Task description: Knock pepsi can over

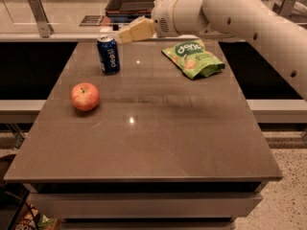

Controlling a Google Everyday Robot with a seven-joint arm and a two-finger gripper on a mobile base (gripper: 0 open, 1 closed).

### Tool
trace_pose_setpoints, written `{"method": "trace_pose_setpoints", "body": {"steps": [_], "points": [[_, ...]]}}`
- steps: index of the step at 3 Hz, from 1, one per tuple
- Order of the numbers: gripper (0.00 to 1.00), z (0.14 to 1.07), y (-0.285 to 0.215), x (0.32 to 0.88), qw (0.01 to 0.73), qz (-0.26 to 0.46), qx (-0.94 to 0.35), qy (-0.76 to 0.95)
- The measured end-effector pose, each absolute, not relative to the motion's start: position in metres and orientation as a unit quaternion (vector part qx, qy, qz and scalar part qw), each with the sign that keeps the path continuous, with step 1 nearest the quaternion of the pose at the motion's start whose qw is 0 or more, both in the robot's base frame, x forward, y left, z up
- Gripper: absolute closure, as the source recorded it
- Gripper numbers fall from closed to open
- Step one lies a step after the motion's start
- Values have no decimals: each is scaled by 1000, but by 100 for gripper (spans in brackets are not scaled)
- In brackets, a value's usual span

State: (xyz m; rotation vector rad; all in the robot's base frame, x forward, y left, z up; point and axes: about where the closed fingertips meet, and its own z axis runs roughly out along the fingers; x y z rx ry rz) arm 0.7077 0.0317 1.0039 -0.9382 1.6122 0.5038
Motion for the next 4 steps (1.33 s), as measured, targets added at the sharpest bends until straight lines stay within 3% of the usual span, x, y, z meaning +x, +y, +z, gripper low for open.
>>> {"method": "trace_pose_setpoints", "body": {"steps": [4], "points": [[0,950,90,744,569,267,-377,680]]}}
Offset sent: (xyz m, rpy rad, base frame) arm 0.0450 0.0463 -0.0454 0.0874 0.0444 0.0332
